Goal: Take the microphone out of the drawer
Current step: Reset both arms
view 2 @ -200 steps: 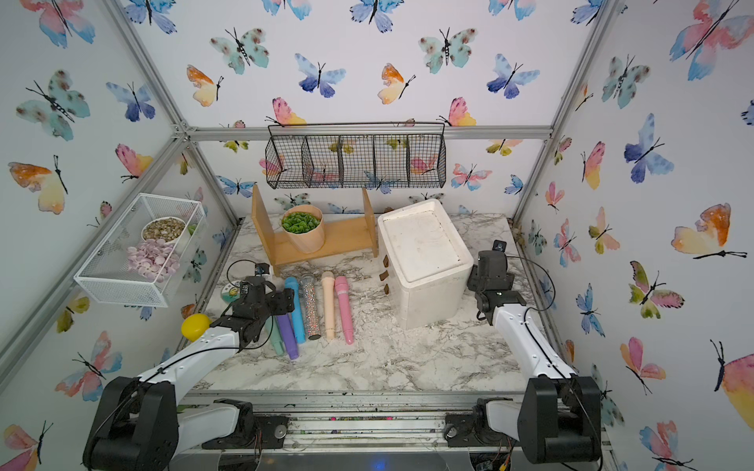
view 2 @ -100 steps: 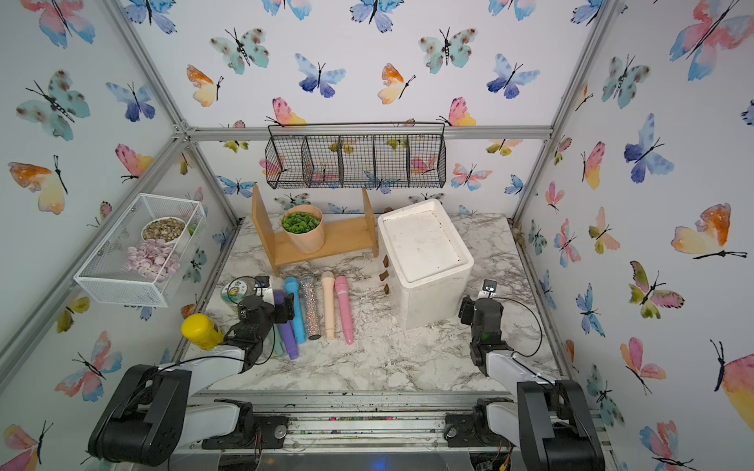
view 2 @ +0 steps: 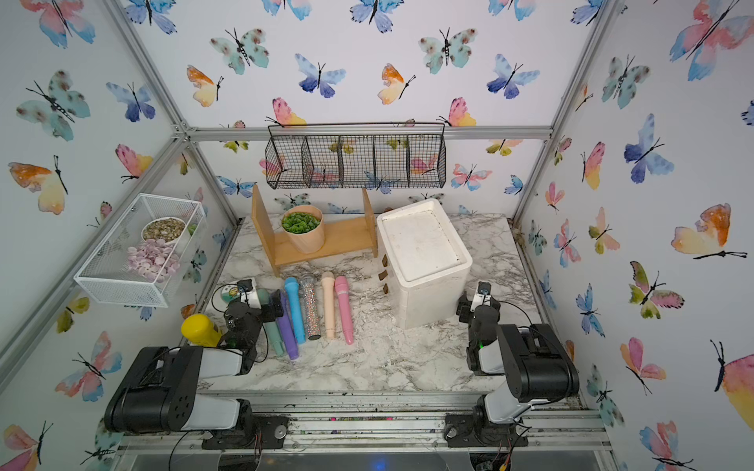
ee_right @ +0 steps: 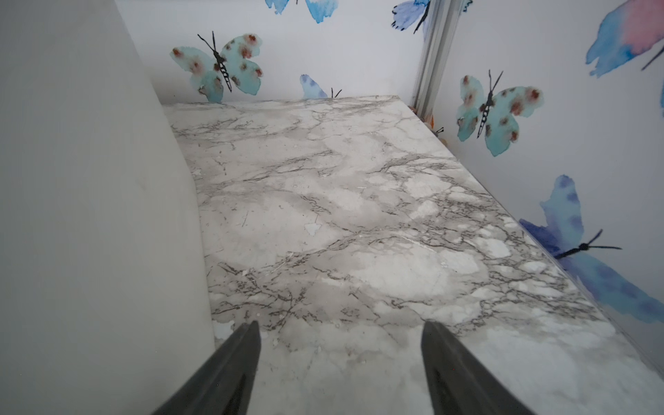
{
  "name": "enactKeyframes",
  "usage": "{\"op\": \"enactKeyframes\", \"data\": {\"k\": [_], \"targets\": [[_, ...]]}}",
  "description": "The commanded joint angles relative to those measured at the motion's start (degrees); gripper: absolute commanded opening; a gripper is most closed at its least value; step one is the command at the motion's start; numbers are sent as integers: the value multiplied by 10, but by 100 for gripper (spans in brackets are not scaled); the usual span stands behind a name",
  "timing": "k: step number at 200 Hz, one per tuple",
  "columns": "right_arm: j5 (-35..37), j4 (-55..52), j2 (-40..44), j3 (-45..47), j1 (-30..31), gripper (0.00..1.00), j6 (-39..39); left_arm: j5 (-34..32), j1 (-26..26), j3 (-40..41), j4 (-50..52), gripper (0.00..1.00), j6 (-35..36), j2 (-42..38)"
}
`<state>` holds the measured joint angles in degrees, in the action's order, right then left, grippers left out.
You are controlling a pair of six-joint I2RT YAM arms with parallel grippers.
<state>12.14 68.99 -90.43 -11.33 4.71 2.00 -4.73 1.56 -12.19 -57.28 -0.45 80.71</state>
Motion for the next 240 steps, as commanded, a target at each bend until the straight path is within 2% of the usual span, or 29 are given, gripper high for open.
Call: {"op": "enactKeyframes", "data": {"k": [1, 21, 43, 88, 152, 157, 167, 171, 176, 177, 178, 199, 200, 203, 205, 206, 207, 208, 212, 240], "targets": [[-22, 41, -14, -25, 7, 97, -8, 36, -2, 1, -46, 98, -2, 2], [-17, -26, 7, -38, 7, 98, -3, 35, -1, 0, -39, 99, -1, 0], [-19, 16, -4, -28, 7, 98, -7, 35, -1, -1, -37, 98, -1, 0], [-23, -26, -2, -45, 7, 98, -5, 33, 0, -2, -35, 98, -1, -1], [-26, -9, 2, -35, 7, 98, -8, 33, 1, -1, -36, 99, -1, -1], [-26, -10, 3, -34, 7, 98, -8, 33, 1, -2, -35, 95, -1, -1], [-26, -10, 3, -35, 7, 98, -8, 33, 1, -2, -35, 77, -1, -1], [-26, -10, 3, -34, 7, 98, -8, 32, 1, -1, -35, 56, -1, -1], [-26, -10, 2, -35, 7, 98, -8, 33, 1, -2, -35, 12, -1, -1], [-26, -10, 2, -34, 7, 98, -8, 32, 1, -2, -35, 4, -1, 0], [-26, -10, 2, -34, 7, 98, -8, 32, 1, -2, -35, 0, -1, -1], [-26, -10, 3, -34, 7, 98, -8, 29, 2, -2, -35, 0, 1, -2], [-26, -10, 3, -34, 7, 98, -8, 27, 3, -1, -35, 2, 1, -1], [-25, -10, 3, -35, 7, 98, -8, 21, 6, -1, -36, 16, 3, -2], [-26, -10, 3, -35, 7, 98, -8, 18, 8, 1, -38, 31, 4, -2], [-26, -10, 2, -35, 7, 98, -8, 15, 10, 1, -39, 48, 4, -3], [-26, -10, 2, -35, 7, 98, -8, 12, 11, 1, -39, 73, 4, -2], [-26, -10, 2, -35, 7, 98, -8, 9, 13, 2, -40, 86, 4, -3], [-26, -10, 3, -35, 7, 98, -8, 2, 17, 3, -42, 99, 5, -4], [-25, -10, 2, -35, 7, 98, -8, -2, 19, 3, -43, 98, 6, -3]]}}
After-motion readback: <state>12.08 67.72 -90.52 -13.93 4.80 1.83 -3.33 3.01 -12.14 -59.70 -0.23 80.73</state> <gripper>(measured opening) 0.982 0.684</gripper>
